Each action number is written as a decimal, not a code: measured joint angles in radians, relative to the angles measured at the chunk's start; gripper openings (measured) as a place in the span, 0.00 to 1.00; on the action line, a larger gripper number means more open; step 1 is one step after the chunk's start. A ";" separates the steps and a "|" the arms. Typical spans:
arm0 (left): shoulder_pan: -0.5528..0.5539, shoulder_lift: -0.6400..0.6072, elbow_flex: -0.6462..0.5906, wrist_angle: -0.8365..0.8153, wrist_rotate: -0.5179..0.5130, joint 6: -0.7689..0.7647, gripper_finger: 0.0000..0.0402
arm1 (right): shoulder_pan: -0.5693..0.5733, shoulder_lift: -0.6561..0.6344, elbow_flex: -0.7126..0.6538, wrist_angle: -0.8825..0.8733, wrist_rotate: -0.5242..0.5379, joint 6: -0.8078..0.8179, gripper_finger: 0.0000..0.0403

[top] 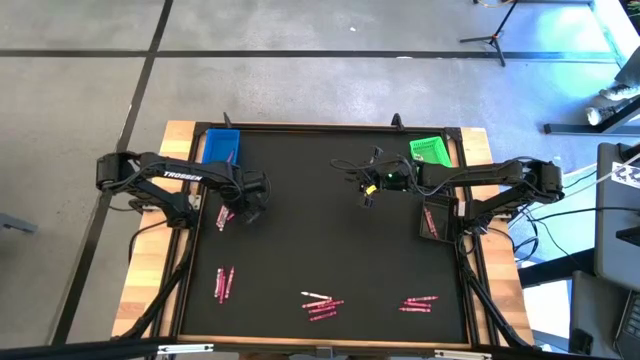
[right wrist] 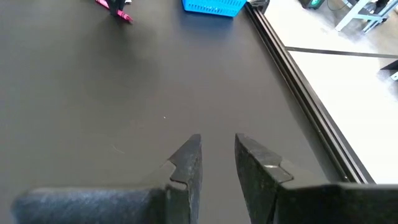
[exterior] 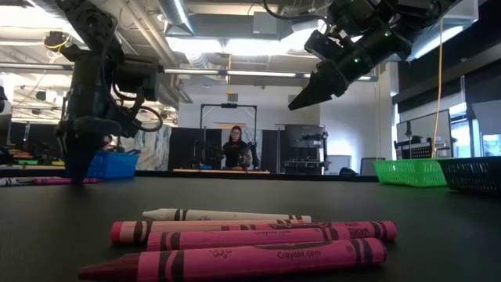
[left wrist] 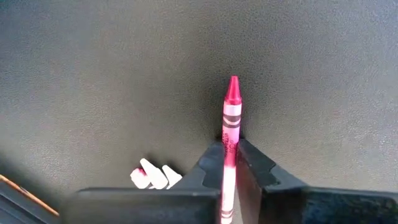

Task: Sort crayons
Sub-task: Put the red crayon into the blue bin

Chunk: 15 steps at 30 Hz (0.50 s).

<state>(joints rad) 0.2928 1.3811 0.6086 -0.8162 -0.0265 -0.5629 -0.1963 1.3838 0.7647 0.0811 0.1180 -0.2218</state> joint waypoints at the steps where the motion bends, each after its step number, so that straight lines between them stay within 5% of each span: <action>1: 0.000 0.000 0.000 0.000 0.000 0.000 0.02 | 0.000 0.000 0.000 0.000 0.000 0.000 0.23; 15: -0.040 -0.003 0.157 -0.060 -0.005 0.055 0.03 | 0.000 0.000 0.000 -0.002 0.000 0.000 0.23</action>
<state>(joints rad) 0.2525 1.3786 0.7660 -0.8761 -0.0314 -0.5080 -0.1963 1.3838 0.7647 0.0787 0.1181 -0.2218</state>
